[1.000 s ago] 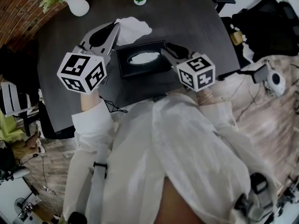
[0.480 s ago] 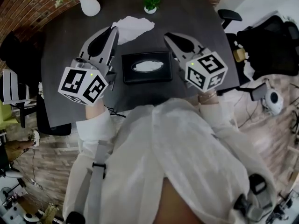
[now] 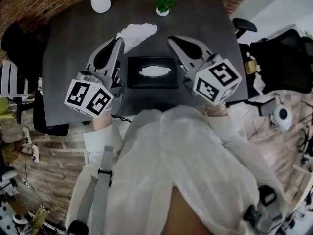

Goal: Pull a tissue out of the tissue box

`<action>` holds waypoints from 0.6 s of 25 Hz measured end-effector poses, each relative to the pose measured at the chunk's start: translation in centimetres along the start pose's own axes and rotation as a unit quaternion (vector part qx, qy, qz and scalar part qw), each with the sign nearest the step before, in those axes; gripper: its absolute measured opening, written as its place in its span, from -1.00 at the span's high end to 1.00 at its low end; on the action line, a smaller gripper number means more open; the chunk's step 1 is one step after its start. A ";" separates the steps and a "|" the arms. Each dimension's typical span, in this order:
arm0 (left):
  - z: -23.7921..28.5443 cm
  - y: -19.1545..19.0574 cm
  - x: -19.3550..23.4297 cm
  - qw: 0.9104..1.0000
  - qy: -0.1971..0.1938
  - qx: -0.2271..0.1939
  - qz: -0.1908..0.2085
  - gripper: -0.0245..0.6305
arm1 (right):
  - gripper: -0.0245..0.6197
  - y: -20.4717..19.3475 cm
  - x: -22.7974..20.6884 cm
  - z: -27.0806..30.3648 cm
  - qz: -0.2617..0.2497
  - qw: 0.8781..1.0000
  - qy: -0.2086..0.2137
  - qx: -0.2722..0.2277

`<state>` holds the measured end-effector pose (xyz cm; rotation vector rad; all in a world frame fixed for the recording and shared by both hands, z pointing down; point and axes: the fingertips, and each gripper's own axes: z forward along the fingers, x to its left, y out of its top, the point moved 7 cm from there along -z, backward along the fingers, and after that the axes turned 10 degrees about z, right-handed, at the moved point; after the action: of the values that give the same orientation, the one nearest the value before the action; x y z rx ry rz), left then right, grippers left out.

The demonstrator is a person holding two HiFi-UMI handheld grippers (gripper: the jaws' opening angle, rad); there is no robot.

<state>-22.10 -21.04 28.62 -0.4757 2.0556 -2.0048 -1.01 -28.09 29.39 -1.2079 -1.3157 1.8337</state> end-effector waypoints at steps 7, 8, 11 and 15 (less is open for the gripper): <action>-0.2 -1.6 -1.0 1.000 0.013 0.011 -0.019 0.91 | 0.91 -1.3 -0.1 -0.3 0.004 1.000 0.006 0.017; -0.3 -1.8 -1.1 1.000 0.014 0.013 -0.021 0.91 | 0.91 -1.6 -0.1 -0.2 0.007 1.000 0.005 0.022; -0.5 -2.3 -1.2 0.999 0.018 0.019 -0.026 0.91 | 0.91 -2.4 -0.1 0.0 0.016 0.999 -0.001 0.038; -0.7 -2.7 -1.3 0.999 0.022 0.021 -0.027 0.91 | 0.91 -2.9 -0.1 0.1 0.020 0.999 0.000 0.047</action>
<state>-20.99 -19.90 31.26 -0.4865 2.0417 -2.1039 -1.23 -27.22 32.19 -1.1927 -1.1999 1.9016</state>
